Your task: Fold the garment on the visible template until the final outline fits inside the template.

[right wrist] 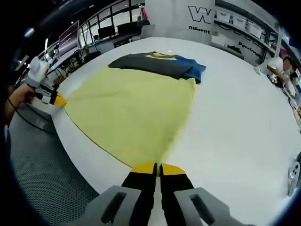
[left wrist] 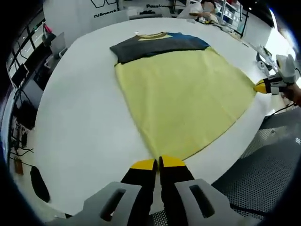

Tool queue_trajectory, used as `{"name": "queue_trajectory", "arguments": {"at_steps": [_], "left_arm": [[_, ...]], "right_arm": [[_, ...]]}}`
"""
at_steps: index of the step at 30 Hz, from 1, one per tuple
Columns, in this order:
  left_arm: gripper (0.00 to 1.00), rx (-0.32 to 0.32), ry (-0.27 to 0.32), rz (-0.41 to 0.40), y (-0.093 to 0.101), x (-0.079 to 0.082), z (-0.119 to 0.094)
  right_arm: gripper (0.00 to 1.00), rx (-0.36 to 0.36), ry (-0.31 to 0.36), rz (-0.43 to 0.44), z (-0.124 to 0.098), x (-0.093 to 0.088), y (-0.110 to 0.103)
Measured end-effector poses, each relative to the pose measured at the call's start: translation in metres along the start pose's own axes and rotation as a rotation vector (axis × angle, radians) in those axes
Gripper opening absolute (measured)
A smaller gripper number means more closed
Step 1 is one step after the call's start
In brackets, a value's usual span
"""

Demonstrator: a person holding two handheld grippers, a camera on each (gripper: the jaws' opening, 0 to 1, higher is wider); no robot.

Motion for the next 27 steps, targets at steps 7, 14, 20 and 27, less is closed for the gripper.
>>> {"name": "queue_trajectory", "arguments": {"at_steps": [7,14,20,27], "left_arm": [[0.06,-0.012,-0.029,0.016,0.0,-0.002,-0.01],[0.06,-0.044,-0.018,0.055,0.003,-0.005,-0.028],[0.06,-0.05,0.031,0.019,0.003,-0.004,-0.043],[0.06,-0.033,0.015,0.058,0.003,-0.006,-0.051]], "right_arm": [[0.0,0.054,-0.021,0.017,-0.012,-0.002,-0.003],[0.0,0.091,-0.065,-0.011,-0.026,-0.003,-0.008],[0.0,0.091,-0.002,-0.015,-0.042,0.002,-0.013],[0.0,0.105,-0.011,-0.072,-0.05,0.001,-0.024]]}}
Point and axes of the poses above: the point that each gripper's makers call its tool centre point, and the gripper's own axes: z roughly forward along the fingers, y roughly to its right, x roughly out of its top, the point moved 10 cm from there along -z, roughly backward along the fingers, and after that the axes turned 15 degrees about z, right-handed, at the moved point
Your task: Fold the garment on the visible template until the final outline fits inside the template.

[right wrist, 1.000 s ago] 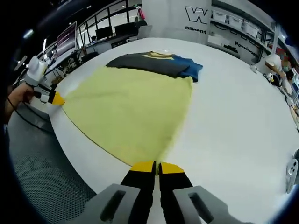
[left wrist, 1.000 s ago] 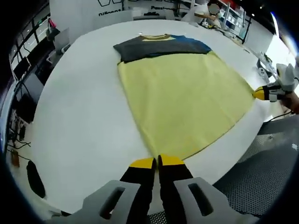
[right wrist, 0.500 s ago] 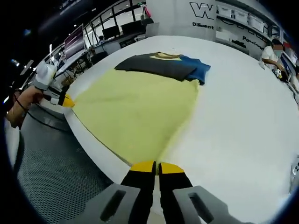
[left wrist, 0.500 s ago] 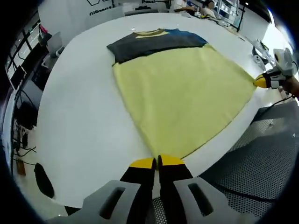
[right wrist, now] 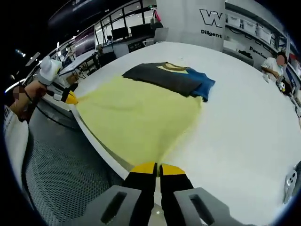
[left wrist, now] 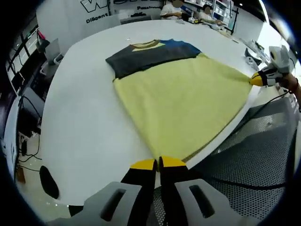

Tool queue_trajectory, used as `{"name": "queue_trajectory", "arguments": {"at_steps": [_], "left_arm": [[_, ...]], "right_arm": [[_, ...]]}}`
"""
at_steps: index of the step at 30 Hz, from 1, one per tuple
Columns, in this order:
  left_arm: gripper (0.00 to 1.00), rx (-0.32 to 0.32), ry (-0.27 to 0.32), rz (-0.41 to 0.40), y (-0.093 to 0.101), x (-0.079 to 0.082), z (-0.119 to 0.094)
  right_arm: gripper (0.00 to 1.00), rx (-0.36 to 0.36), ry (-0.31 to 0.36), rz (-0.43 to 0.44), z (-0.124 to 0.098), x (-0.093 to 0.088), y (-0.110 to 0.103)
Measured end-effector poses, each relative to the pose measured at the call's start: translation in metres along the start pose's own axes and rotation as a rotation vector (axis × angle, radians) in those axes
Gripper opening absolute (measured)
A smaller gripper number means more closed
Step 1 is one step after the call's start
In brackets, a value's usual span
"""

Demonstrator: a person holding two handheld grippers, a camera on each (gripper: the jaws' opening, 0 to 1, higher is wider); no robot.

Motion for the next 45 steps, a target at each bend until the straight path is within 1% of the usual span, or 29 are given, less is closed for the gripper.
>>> {"name": "queue_trajectory", "arguments": {"at_steps": [2,4,8,13,17,19,20,23,25,28,31,34,39,42,44,45], "left_arm": [[0.06,-0.003,-0.012,-0.007,0.001,-0.001,-0.004],[0.06,-0.009,-0.018,-0.008,0.002,-0.001,-0.009],[0.06,-0.021,-0.013,-0.002,0.006,0.0,-0.021],[0.06,-0.017,-0.008,-0.013,0.004,0.004,-0.035],[0.06,0.003,0.017,-0.048,0.0,0.01,-0.046],[0.06,0.006,0.019,-0.053,-0.001,0.01,-0.047],[0.06,0.013,0.039,-0.061,-0.002,0.014,-0.053],[0.06,0.017,0.053,-0.058,-0.002,0.017,-0.059],[0.06,0.015,0.056,-0.053,-0.003,0.018,-0.06],[0.06,0.012,0.052,-0.05,-0.003,0.018,-0.062],[0.06,0.008,0.045,-0.052,-0.002,0.017,-0.066],[0.06,-0.001,0.036,-0.043,0.0,0.017,-0.071],[0.06,-0.007,0.031,-0.039,-0.001,0.017,-0.076],[0.06,0.0,0.046,-0.047,-0.006,0.02,-0.079],[0.06,0.018,0.058,-0.055,-0.013,0.024,-0.079],[0.06,0.026,0.068,-0.056,-0.016,0.027,-0.079]], "right_arm": [[0.0,0.001,-0.019,-0.032,-0.002,-0.002,-0.003],[0.0,0.007,-0.024,-0.04,-0.005,-0.003,-0.005],[0.0,0.015,-0.028,-0.059,-0.013,-0.001,-0.01],[0.0,0.023,-0.02,-0.083,-0.022,0.005,-0.016],[0.0,0.005,-0.012,-0.093,-0.029,0.012,-0.018],[0.0,-0.005,-0.004,-0.099,-0.032,0.015,-0.018],[0.0,-0.009,0.01,-0.106,-0.036,0.019,-0.017],[0.0,-0.012,0.033,-0.101,-0.044,0.026,-0.017],[0.0,-0.009,0.042,-0.098,-0.049,0.029,-0.018],[0.0,-0.013,0.038,-0.096,-0.051,0.029,-0.018],[0.0,-0.008,0.024,-0.095,-0.054,0.026,-0.021],[0.0,0.016,-0.001,-0.1,-0.057,0.025,-0.027],[0.0,0.02,-0.025,-0.121,-0.061,0.027,-0.03],[0.0,0.018,-0.018,-0.131,-0.064,0.032,-0.03],[0.0,0.011,0.0,-0.134,-0.065,0.039,-0.028],[0.0,-0.005,0.023,-0.124,-0.065,0.044,-0.025]]}}
Point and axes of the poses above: the point that each gripper's makers call its tool centre point, and the gripper's own axes: z roughly forward along the fingers, y roughly to its right, x roughly out of its top, the point moved 10 cm from there along -z, roughly backward along the fingers, and after that the axes turned 15 degrees about z, right-handed, at the moved point
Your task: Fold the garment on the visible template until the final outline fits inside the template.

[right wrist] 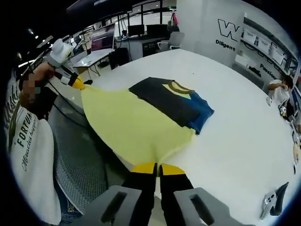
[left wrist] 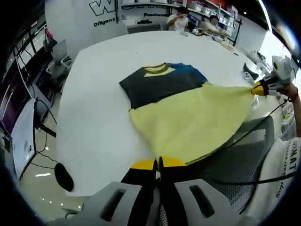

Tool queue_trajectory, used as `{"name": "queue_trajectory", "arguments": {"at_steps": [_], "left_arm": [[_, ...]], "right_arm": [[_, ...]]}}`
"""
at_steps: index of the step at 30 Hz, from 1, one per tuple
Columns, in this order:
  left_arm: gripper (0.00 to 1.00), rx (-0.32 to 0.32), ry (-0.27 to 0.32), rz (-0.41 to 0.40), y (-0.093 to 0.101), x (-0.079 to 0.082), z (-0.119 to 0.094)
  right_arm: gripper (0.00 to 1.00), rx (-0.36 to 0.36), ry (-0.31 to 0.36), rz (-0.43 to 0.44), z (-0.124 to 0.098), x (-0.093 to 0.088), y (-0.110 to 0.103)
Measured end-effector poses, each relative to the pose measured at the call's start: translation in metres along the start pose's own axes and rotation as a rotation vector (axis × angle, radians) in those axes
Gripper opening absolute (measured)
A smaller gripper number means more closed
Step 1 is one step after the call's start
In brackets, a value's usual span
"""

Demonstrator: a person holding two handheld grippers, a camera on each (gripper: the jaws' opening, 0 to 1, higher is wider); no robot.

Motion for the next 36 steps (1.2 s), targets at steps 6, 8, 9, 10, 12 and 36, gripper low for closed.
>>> {"name": "queue_trajectory", "arguments": {"at_steps": [6,8,9,10,12,36], "left_arm": [[0.06,0.035,0.061,-0.013,-0.015,0.022,0.003],[0.06,0.046,0.073,-0.01,-0.019,0.028,0.004],[0.06,0.052,0.076,-0.014,-0.022,0.031,0.005],[0.06,0.062,0.091,-0.009,-0.026,0.037,0.006],[0.06,0.082,0.103,0.004,-0.032,0.048,0.008],[0.06,0.191,0.168,0.007,-0.076,0.116,0.04]], "right_arm": [[0.0,-0.047,0.084,0.002,0.001,0.022,0.011],[0.0,-0.056,0.1,0.0,0.002,0.028,0.013],[0.0,-0.057,0.109,-0.005,0.003,0.032,0.014],[0.0,-0.065,0.116,-0.003,0.004,0.038,0.017],[0.0,-0.08,0.133,-0.002,0.007,0.049,0.022],[0.0,-0.126,0.189,0.003,0.042,0.119,0.059]]}}
Point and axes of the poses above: the point that each gripper's makers call its tool centre point, and the gripper's own axes: z roughly forward along the fingers, y roughly to its right, x roughly out of its top, the point moved 10 cm from there along -z, roughly backward along the fingers, and after that the axes turned 15 degrees about z, right-handed, at the moved point
